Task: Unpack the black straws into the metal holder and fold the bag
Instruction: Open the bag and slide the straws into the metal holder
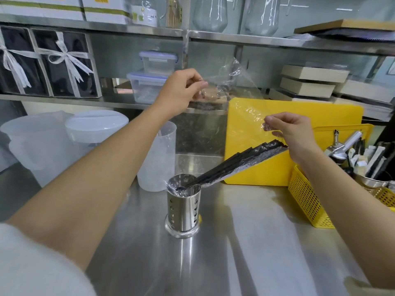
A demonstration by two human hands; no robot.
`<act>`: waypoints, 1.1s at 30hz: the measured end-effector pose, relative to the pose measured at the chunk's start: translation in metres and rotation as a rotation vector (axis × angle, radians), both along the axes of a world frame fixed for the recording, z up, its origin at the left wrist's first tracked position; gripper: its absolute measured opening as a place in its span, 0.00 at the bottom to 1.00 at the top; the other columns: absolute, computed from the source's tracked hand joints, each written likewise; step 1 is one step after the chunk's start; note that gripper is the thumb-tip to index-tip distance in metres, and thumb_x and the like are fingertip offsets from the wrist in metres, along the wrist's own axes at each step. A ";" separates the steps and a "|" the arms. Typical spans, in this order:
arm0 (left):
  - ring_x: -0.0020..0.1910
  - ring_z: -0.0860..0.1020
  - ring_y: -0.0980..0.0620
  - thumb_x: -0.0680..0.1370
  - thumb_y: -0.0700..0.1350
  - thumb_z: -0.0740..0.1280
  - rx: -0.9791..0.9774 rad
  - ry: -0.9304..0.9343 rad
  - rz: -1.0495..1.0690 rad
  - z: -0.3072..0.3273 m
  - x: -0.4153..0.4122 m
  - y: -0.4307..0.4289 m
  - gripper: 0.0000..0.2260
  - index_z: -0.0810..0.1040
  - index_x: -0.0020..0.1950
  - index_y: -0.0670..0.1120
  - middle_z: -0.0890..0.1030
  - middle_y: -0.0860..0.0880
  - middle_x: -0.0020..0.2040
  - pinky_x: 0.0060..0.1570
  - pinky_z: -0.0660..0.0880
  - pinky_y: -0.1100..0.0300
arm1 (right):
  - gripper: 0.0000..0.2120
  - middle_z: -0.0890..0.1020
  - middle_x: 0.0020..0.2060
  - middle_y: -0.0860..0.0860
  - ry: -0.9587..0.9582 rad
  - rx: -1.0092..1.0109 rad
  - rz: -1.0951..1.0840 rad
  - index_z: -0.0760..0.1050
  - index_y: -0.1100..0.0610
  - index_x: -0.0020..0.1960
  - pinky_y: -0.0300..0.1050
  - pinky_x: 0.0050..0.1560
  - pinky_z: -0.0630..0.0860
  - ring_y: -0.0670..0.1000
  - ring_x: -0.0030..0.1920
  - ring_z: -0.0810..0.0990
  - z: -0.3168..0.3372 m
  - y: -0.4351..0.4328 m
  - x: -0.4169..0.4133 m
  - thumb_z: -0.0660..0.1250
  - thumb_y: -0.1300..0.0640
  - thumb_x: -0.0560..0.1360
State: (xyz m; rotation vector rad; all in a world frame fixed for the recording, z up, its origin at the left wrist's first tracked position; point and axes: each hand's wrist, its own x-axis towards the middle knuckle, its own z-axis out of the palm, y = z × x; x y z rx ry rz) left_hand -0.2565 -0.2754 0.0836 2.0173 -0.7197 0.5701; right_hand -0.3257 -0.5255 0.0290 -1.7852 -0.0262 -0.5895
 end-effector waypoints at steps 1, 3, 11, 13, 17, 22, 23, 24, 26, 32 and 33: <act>0.37 0.80 0.50 0.78 0.44 0.64 -0.022 0.010 -0.002 -0.001 0.001 0.002 0.07 0.77 0.45 0.41 0.80 0.49 0.35 0.48 0.77 0.50 | 0.04 0.81 0.37 0.51 0.000 -0.023 0.002 0.79 0.56 0.42 0.44 0.47 0.73 0.49 0.40 0.79 0.003 0.002 0.001 0.68 0.56 0.73; 0.36 0.79 0.54 0.78 0.43 0.63 -0.066 0.029 -0.009 -0.005 0.004 0.007 0.06 0.76 0.43 0.44 0.79 0.51 0.34 0.49 0.77 0.52 | 0.05 0.81 0.37 0.51 -0.005 -0.061 0.002 0.79 0.57 0.43 0.44 0.47 0.73 0.48 0.40 0.79 0.007 0.006 0.003 0.68 0.56 0.73; 0.35 0.78 0.57 0.78 0.42 0.62 -0.205 0.102 0.030 -0.025 0.012 0.024 0.05 0.76 0.47 0.41 0.79 0.50 0.35 0.44 0.77 0.63 | 0.11 0.80 0.38 0.53 0.024 -0.172 0.033 0.79 0.62 0.47 0.30 0.37 0.73 0.47 0.39 0.76 0.001 0.010 0.005 0.67 0.53 0.74; 0.35 0.78 0.58 0.79 0.42 0.62 -0.224 0.105 0.036 -0.027 0.012 0.027 0.05 0.76 0.47 0.41 0.79 0.50 0.35 0.42 0.77 0.66 | 0.12 0.81 0.39 0.53 0.047 -0.140 0.009 0.79 0.59 0.46 0.38 0.42 0.71 0.48 0.41 0.77 -0.002 0.002 0.003 0.66 0.50 0.74; 0.31 0.78 0.62 0.78 0.42 0.63 -0.280 0.110 0.038 -0.030 0.012 0.029 0.05 0.76 0.44 0.43 0.78 0.50 0.35 0.41 0.78 0.68 | 0.07 0.82 0.44 0.52 0.146 -0.039 0.054 0.79 0.54 0.44 0.44 0.45 0.72 0.50 0.48 0.78 -0.008 -0.013 0.000 0.66 0.51 0.74; 0.31 0.79 0.62 0.78 0.42 0.64 -0.345 0.161 0.021 -0.038 0.011 0.029 0.04 0.76 0.44 0.44 0.79 0.49 0.35 0.41 0.79 0.67 | 0.04 0.81 0.40 0.51 0.145 -0.006 0.064 0.78 0.55 0.42 0.43 0.43 0.75 0.48 0.43 0.78 -0.017 -0.017 -0.001 0.66 0.60 0.74; 0.31 0.80 0.62 0.78 0.43 0.64 -0.348 0.168 0.023 -0.038 0.010 0.029 0.05 0.76 0.44 0.44 0.79 0.49 0.35 0.41 0.78 0.67 | 0.05 0.81 0.39 0.51 0.131 -0.012 0.056 0.78 0.56 0.41 0.42 0.42 0.75 0.47 0.41 0.78 -0.018 -0.016 -0.001 0.66 0.60 0.74; 0.32 0.80 0.61 0.78 0.43 0.63 -0.353 0.172 0.022 -0.039 0.009 0.029 0.05 0.75 0.44 0.44 0.79 0.49 0.35 0.42 0.79 0.67 | 0.05 0.81 0.38 0.51 0.116 -0.023 0.048 0.78 0.56 0.40 0.41 0.41 0.75 0.47 0.40 0.78 -0.018 -0.014 -0.001 0.66 0.61 0.74; 0.33 0.80 0.60 0.78 0.43 0.63 -0.352 0.175 0.034 -0.040 0.009 0.032 0.06 0.75 0.42 0.46 0.79 0.50 0.35 0.43 0.79 0.64 | 0.06 0.80 0.37 0.52 0.083 -0.049 0.034 0.78 0.56 0.39 0.41 0.40 0.74 0.48 0.39 0.78 -0.016 -0.010 0.001 0.67 0.61 0.74; 0.36 0.80 0.54 0.79 0.43 0.62 -0.432 0.245 0.113 -0.047 0.012 0.049 0.05 0.76 0.44 0.46 0.80 0.49 0.36 0.48 0.79 0.55 | 0.05 0.81 0.36 0.51 -0.032 -0.069 -0.013 0.78 0.55 0.39 0.43 0.41 0.74 0.49 0.39 0.77 -0.002 0.012 0.008 0.67 0.59 0.74; 0.36 0.80 0.54 0.79 0.43 0.62 -0.449 0.254 0.128 -0.048 0.012 0.053 0.05 0.76 0.44 0.46 0.80 0.49 0.36 0.49 0.79 0.54 | 0.05 0.81 0.36 0.51 -0.042 -0.068 -0.010 0.78 0.55 0.39 0.44 0.41 0.74 0.50 0.39 0.77 0.000 0.016 0.009 0.67 0.59 0.74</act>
